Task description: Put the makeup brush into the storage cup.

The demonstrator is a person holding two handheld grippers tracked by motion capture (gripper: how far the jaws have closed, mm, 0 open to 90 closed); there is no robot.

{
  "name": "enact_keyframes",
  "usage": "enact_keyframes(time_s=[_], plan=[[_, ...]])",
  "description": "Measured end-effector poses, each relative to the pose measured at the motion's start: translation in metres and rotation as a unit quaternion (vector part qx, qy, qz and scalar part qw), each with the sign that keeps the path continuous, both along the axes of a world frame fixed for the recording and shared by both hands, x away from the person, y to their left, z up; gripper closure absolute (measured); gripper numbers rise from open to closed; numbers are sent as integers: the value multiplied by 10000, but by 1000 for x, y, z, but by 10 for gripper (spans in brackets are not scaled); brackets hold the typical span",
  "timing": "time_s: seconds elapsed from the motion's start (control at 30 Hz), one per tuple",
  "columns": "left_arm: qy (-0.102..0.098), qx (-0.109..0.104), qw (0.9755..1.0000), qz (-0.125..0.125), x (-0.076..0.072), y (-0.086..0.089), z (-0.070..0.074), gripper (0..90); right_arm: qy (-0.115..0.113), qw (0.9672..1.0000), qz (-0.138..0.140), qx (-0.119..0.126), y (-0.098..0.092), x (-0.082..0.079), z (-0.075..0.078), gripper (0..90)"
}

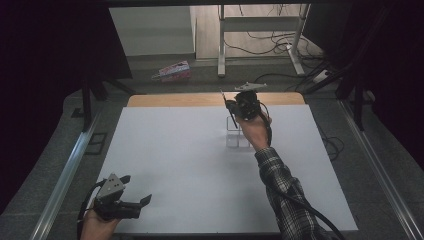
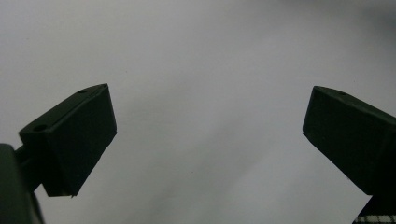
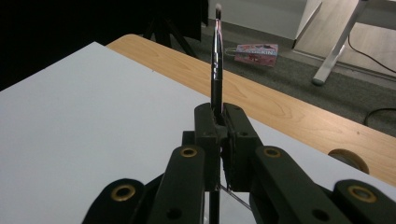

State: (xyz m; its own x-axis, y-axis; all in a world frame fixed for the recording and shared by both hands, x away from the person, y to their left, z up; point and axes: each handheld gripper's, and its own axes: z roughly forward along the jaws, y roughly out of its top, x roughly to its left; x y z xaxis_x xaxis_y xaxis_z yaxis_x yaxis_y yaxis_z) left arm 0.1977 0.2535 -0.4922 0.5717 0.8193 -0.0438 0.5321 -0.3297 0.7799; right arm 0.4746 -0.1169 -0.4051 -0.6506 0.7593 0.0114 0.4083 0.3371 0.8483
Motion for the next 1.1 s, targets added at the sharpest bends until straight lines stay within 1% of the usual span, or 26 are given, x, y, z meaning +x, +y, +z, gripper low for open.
enact_keyframes(time_s=[0.27, 0.33, 0.67, 0.77, 0.83, 0.87, 0.9, 0.93, 0.97, 1.1], plan=[[10, 0, 10000, -4, 0, 0, 0, 34, 94, 9999, -42, -23, -2, 0, -13, 853], [11, 0, 10000, -2, 0, 0, 0, 34, 148, 9999, -47, -30, -4, 0, -17, 853], [19, 2, 10000, 2, 0, -1, 0, 34, 238, 9997, -83, 0, -12, -4, -27, 853], [17, 4, 10000, 2, 0, -1, 0, 34, 289, 9995, -88, 7, -13, -4, -31, 851], [20, 3, 10000, 5, 0, -1, 0, 34, 376, 9993, -54, -10, -13, -3, -33, 842], [20, 2, 10000, 7, 0, -1, 0, 34, 412, 9991, -56, -21, -13, -3, -34, 831], [22, 2, 10000, 6, 0, -1, 0, 34, 464, 9989, -73, 3, -13, -3, -35, 740], [21, 3, 10000, 5, 0, -1, 0, 34, 585, 9982, -67, 55, -12, -1, -35, 657], [22, 6, 10000, 3, 0, -1, 0, 34, 616, 9981, -90, 45, -12, -1, -35, 628], [22, 9, 10000, 4, 0, -1, 0, 34, 592, 9982, -56, -56, -11, -2, -32, 531]])
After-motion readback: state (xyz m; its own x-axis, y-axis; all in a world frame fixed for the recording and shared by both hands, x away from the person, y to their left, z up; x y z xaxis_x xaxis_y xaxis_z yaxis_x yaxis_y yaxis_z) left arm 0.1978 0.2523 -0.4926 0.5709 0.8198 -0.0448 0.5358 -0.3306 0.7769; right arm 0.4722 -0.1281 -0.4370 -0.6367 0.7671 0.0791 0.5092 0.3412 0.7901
